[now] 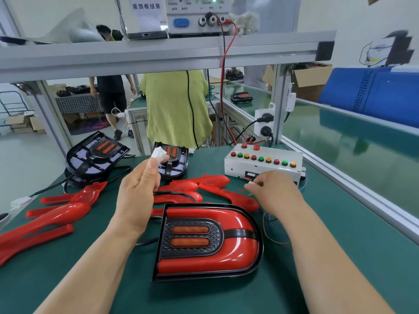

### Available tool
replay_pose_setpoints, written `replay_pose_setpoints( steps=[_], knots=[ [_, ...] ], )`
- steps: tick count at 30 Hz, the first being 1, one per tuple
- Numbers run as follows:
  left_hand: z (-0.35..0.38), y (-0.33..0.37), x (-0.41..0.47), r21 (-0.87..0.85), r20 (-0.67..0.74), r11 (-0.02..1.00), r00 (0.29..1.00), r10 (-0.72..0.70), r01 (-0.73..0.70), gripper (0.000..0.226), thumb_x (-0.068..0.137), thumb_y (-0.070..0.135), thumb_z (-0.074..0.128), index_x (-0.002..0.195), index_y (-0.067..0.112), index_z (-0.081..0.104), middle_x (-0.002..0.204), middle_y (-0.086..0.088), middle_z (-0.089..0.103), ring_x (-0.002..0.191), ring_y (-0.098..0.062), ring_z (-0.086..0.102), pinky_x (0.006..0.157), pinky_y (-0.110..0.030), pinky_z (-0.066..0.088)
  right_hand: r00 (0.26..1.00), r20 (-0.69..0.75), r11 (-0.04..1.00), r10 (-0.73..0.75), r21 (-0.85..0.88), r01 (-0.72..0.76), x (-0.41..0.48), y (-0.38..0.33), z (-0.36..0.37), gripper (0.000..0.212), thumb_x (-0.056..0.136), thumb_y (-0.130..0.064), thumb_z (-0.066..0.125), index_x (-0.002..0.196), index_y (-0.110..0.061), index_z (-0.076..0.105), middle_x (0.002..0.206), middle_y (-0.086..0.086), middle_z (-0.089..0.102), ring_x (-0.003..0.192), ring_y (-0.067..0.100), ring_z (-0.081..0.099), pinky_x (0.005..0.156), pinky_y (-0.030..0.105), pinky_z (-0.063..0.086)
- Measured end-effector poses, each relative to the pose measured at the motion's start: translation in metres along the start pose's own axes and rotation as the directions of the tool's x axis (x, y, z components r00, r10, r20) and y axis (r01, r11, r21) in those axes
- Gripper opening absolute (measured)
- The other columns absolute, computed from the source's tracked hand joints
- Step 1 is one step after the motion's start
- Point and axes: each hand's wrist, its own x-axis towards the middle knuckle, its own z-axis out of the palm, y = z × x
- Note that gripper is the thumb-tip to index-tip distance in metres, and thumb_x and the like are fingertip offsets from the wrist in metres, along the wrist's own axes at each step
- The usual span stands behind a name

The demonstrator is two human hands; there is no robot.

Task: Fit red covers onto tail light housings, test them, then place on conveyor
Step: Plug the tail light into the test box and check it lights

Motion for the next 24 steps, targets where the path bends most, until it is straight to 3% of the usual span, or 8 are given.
replay_pose_setpoints(
  steps=[2, 4, 6, 9, 13, 18, 21, 24],
  knots=[
    [0.0, 0.001, -0.001, 0.011, 0.015, 1.0, 1.0, -0.001, 0.001, 0.043, 0.092, 0.061, 0.042, 0.086, 0.023, 0.062, 0.067, -0.002, 0.032, 0.066, -0.024, 0.031, 0.07, -0.036, 0.033, 0.999, -0.041, 1.0, -0.022, 0.01, 0.022, 0.001, 0.0, 0.002, 0.026, 0.094, -0.037, 0.06, 0.1, -0.016, 0.073, 0.103, 0.008, 0.071, 0.096, 0.025, 0.063, 0.086, 0.039, 0.053],
    [0.0, 0.002, -0.001, 0.007, 0.025, 1.0, 1.0, 0.014, -0.014, 0.039, 0.093, 0.06, 0.047, 0.084, 0.023, 0.055, 0.062, 0.001, 0.032, 0.065, -0.027, 0.03, 0.071, -0.035, 0.035, 0.994, -0.094, 0.997, -0.062, 0.042, 0.066, 0.003, -0.001, 0.004, 0.023, 0.094, -0.034, 0.059, 0.105, -0.017, 0.071, 0.106, 0.007, 0.071, 0.099, 0.026, 0.062, 0.087, 0.037, 0.051],
    [0.0, 0.0, 0.0, -0.004, 0.004, 1.0, 1.0, 0.029, -0.029, 0.039, 0.094, 0.057, 0.051, 0.084, 0.021, 0.063, 0.058, 0.005, 0.038, 0.058, -0.014, 0.035, 0.065, -0.022, 0.038, 0.987, -0.126, 0.983, -0.104, 0.135, 0.121, 0.003, -0.003, 0.006, 0.021, 0.095, -0.03, 0.059, 0.11, -0.019, 0.069, 0.106, 0.004, 0.07, 0.1, 0.024, 0.062, 0.087, 0.036, 0.049],
    [0.001, -0.004, 0.003, -0.035, -0.016, 0.999, 1.0, 0.017, -0.017, 0.024, 0.099, 0.044, 0.048, 0.117, 0.039, 0.064, 0.055, 0.007, 0.046, 0.055, -0.007, 0.04, 0.055, -0.014, 0.039, 0.982, -0.104, 0.914, -0.157, 0.361, 0.184, 0.001, -0.007, 0.01, 0.009, 0.091, -0.024, 0.064, 0.099, -0.026, 0.065, 0.094, 0.0, 0.069, 0.09, 0.021, 0.066, 0.083, 0.034, 0.051],
    [0.0, -0.006, 0.004, -0.021, -0.04, 0.999, 0.999, 0.029, -0.03, 0.025, 0.105, 0.03, 0.044, 0.1, 0.049, 0.061, 0.055, 0.008, 0.049, 0.054, -0.008, 0.041, 0.053, -0.02, 0.04, 0.97, -0.093, 0.849, -0.225, 0.469, 0.242, -0.002, -0.012, 0.012, 0.02, 0.085, -0.016, 0.072, 0.086, -0.033, 0.061, 0.081, -0.007, 0.064, 0.078, 0.014, 0.061, 0.07, 0.025, 0.044],
    [0.006, -0.001, -0.001, 0.02, 0.036, 0.998, 0.998, 0.058, -0.059, 0.026, 0.099, 0.02, 0.059, 0.104, 0.043, 0.07, 0.057, 0.018, 0.055, 0.052, 0.003, 0.048, 0.056, -0.005, 0.038, 0.961, -0.043, 0.761, -0.272, 0.601, 0.243, -0.004, -0.014, 0.013, 0.021, 0.083, -0.018, 0.077, 0.078, -0.036, 0.067, 0.073, -0.015, 0.06, 0.063, -0.003, 0.052, 0.064, 0.013, 0.042],
    [0.016, 0.009, -0.009, -0.004, 0.135, 0.998, 0.989, 0.068, -0.068, 0.015, 0.094, 0.028, 0.062, 0.099, 0.039, 0.072, 0.057, 0.018, 0.064, 0.053, 0.007, 0.06, 0.058, 0.0, 0.04, 0.945, -0.051, 0.67, -0.323, 0.693, 0.266, -0.006, -0.016, 0.014, 0.013, 0.081, -0.022, 0.08, 0.078, -0.032, 0.072, 0.06, -0.02, 0.052, 0.054, -0.004, 0.045, 0.056, 0.008, 0.038],
    [0.016, 0.013, -0.01, -0.014, 0.23, 1.0, 0.973, 0.014, -0.011, 0.022, 0.091, 0.045, 0.06, 0.111, 0.041, 0.07, 0.07, 0.013, 0.072, 0.067, -0.001, 0.07, 0.068, -0.008, 0.049, 0.925, -0.034, 0.625, -0.379, 0.727, 0.283, -0.008, -0.018, 0.014, 0.008, 0.086, -0.024, 0.075, 0.087, -0.032, 0.075, 0.064, -0.019, 0.05, 0.06, 0.001, 0.045, 0.061, 0.013, 0.04]
  ],
)
